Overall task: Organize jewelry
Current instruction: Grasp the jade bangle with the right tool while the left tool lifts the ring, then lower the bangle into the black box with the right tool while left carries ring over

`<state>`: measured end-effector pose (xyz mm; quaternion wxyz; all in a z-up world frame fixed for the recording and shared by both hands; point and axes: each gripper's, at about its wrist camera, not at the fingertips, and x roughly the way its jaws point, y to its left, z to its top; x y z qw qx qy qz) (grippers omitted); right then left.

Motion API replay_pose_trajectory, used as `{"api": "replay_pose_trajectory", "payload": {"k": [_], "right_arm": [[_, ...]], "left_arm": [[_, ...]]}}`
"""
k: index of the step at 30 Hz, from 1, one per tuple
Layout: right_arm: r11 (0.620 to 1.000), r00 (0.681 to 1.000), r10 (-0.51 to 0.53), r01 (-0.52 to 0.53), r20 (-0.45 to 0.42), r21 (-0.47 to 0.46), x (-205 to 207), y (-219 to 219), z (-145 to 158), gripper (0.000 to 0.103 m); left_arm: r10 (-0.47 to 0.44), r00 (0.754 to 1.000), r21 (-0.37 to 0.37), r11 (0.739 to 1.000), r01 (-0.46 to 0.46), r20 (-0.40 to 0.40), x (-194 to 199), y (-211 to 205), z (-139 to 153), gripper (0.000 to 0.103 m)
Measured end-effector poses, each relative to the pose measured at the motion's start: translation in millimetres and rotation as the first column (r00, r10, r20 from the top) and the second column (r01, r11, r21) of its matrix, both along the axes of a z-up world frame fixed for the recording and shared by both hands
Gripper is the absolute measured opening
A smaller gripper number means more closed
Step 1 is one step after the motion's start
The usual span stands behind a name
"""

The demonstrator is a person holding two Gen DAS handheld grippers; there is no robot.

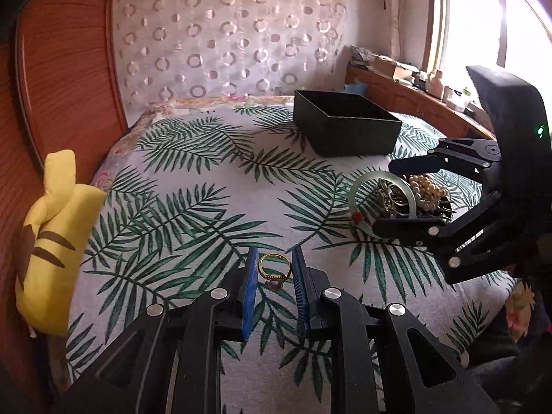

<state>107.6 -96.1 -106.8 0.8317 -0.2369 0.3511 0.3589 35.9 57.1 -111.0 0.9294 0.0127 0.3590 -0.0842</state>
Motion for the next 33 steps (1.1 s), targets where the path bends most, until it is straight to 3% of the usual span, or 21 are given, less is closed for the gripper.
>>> {"api": "replay_pose_trajectory", "payload": {"k": [10, 15, 22, 33], "right_arm": [[0.99, 0.997, 0.039, -0.029, 0.071, -0.137, 0, 15, -13, 0.079], [0.99, 0.996, 0.041, -0.03, 0.078, -0.134, 3, 13, -12, 0.074], [1.0, 0.998, -0.012, 0.012, 0.055, 0.005, 10, -6, 10, 0.074], [0.989, 0.991, -0.107, 0.098, 0.075, 0.11, 38, -43, 49, 0.074]], "left_arm": [[0.005, 1.0, -0.006, 1.0, -0.005, 0.004, -2, 3, -1, 0.018], [0.007, 1.0, -0.007, 1.0, -0.007, 0.008, -1, 4, -1, 0.018], [-0.002, 1.0, -0.007, 1.0, 0.002, 0.025, 4, -1, 6, 0.018], [-0.055, 0.996, -0.011, 0.998, 0.056, 0.073, 30, -19, 25, 0.018]]}}
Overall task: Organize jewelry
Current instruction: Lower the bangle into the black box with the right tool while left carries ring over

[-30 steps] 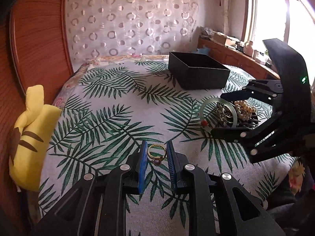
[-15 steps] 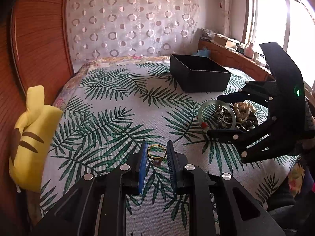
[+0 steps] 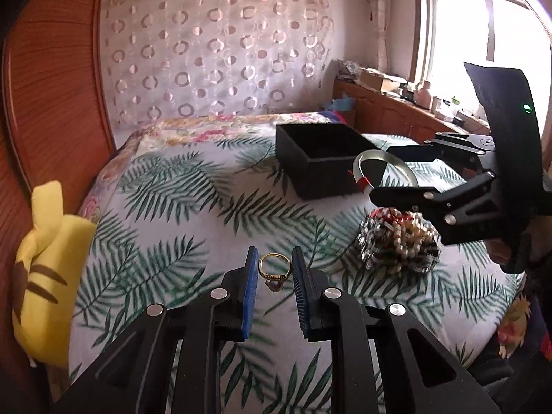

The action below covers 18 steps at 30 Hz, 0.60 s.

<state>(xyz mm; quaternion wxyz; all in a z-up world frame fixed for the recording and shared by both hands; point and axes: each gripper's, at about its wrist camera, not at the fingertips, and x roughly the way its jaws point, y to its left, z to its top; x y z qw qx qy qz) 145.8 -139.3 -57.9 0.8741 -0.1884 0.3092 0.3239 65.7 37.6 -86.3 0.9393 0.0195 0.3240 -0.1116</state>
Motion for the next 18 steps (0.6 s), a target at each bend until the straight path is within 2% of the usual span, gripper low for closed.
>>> {"api": "replay_pose_trajectory", "payload": {"k": [6, 11, 18], "right_arm": [[0.998, 0.998, -0.066, 0.065, 0.016, 0.02, 34, -18, 8, 0.074], [0.994, 0.995, -0.1, 0.101, -0.013, 0.037, 69, -23, 7, 0.075], [0.992, 0.992, -0.118, 0.12, -0.052, 0.042, 96, -16, 2, 0.075]], "left_arm": [[-0.029, 0.999, -0.005, 1.0, 0.029, 0.028, 19, -12, 12, 0.018], [-0.051, 0.998, -0.001, 0.999, 0.051, 0.044, 37, -23, 19, 0.018], [-0.058, 0.997, 0.002, 0.998, 0.058, 0.059, 62, -29, 28, 0.018]]}}
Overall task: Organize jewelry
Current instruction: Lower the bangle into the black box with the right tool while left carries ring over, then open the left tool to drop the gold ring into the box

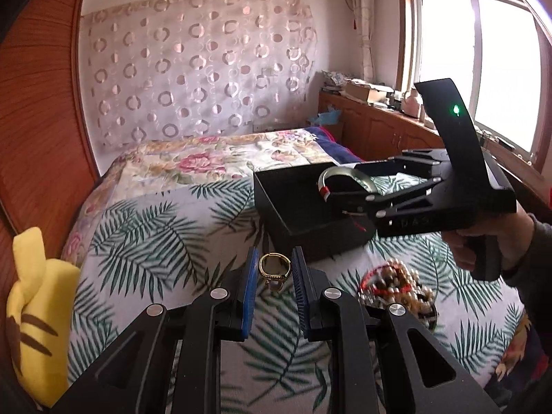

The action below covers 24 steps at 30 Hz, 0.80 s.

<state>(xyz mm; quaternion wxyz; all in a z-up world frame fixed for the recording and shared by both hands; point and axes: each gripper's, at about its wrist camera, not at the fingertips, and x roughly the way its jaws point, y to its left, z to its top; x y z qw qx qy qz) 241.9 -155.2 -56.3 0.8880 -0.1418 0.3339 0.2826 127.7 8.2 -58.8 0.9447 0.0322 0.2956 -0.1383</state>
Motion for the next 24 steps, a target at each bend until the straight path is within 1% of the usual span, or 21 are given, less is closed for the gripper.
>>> {"api": "replay_pose_trajectory", "payload": {"k": [7, 8, 9, 10, 12, 18, 24], "right_arm": [[1.0, 1.0, -0.013, 0.013, -0.019, -0.02, 9, 5, -10, 0.075], [1.0, 1.0, -0.011, 0.011, -0.019, -0.023, 9, 5, -11, 0.076], [1.0, 1.0, -0.011, 0.011, -0.016, -0.024, 9, 5, -12, 0.08], [1.0, 1.0, -0.014, 0.014, -0.013, -0.023, 9, 5, -12, 0.081], [1.0, 1.0, -0.013, 0.013, -0.012, -0.007, 8, 2, -10, 0.083], [0.998, 0.999, -0.041, 0.041, -0.004, 0.048, -1, -21, -1, 0.083], [0.992, 0.997, -0.083, 0.081, 0.008, 0.095, -18, -50, 8, 0.083]], "left_arm": [[0.007, 1.0, -0.007, 1.0, -0.007, -0.001, 32, -3, 7, 0.018], [0.007, 1.0, -0.006, 1.0, -0.007, 0.0, 36, -4, 8, 0.018], [0.008, 1.0, -0.003, 1.0, -0.008, 0.001, 41, -6, 9, 0.018], [0.008, 1.0, -0.001, 1.0, -0.008, 0.001, 45, -8, 9, 0.018], [0.008, 1.0, 0.005, 1.0, -0.008, 0.001, 52, -12, 11, 0.018], [-0.01, 1.0, 0.009, 1.0, 0.01, -0.002, 68, -24, 12, 0.019], [-0.034, 0.998, 0.004, 0.999, 0.035, -0.052, 88, -43, -1, 0.019]]}}
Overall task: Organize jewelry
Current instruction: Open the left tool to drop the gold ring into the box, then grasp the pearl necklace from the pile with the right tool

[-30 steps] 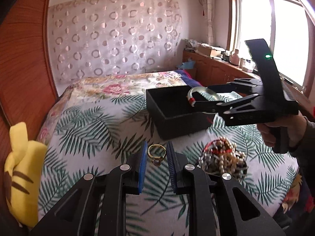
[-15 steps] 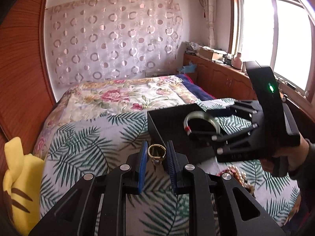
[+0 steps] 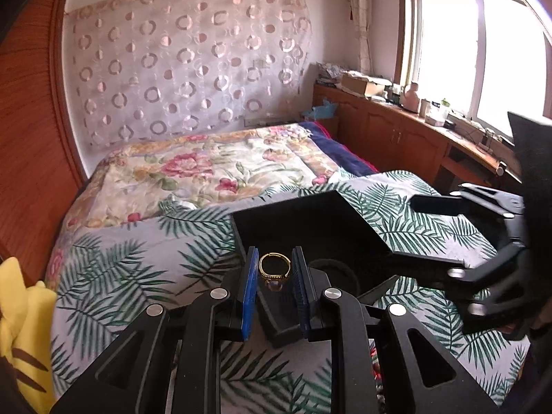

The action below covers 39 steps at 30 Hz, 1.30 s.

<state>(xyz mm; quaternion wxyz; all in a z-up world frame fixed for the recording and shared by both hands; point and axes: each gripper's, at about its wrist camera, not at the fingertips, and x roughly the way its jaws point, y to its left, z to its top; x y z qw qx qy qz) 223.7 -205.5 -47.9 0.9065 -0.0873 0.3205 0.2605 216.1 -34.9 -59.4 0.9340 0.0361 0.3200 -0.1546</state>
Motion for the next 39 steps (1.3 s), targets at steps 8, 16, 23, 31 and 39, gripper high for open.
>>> {"api": "replay_pose_trajectory", "payload": {"k": [8, 16, 23, 31, 39], "right_arm": [[0.999, 1.0, -0.023, 0.022, 0.006, 0.036, -25, -23, -1, 0.084], [0.997, 1.0, -0.029, 0.029, -0.008, 0.072, -55, -33, -9, 0.083], [0.996, 0.999, -0.02, 0.023, -0.04, 0.081, -81, -37, -23, 0.081], [0.996, 0.994, 0.061, -0.055, -0.085, 0.075, -104, -25, -39, 0.054], [0.991, 0.985, 0.128, -0.122, -0.112, 0.056, -117, -1, -49, 0.031]], "left_arm": [[-0.015, 1.0, 0.009, 1.0, 0.015, -0.02, 3, -16, -11, 0.029], [-0.003, 1.0, -0.031, 1.0, 0.003, 0.005, -17, -4, -7, 0.065], [0.007, 1.0, -0.061, 0.998, -0.006, 0.016, -53, 12, -7, 0.086], [0.018, 1.0, -0.057, 0.998, -0.017, 0.015, -90, 21, -16, 0.094], [0.031, 1.0, -0.064, 0.997, -0.031, 0.004, -118, 30, -23, 0.094]]}}
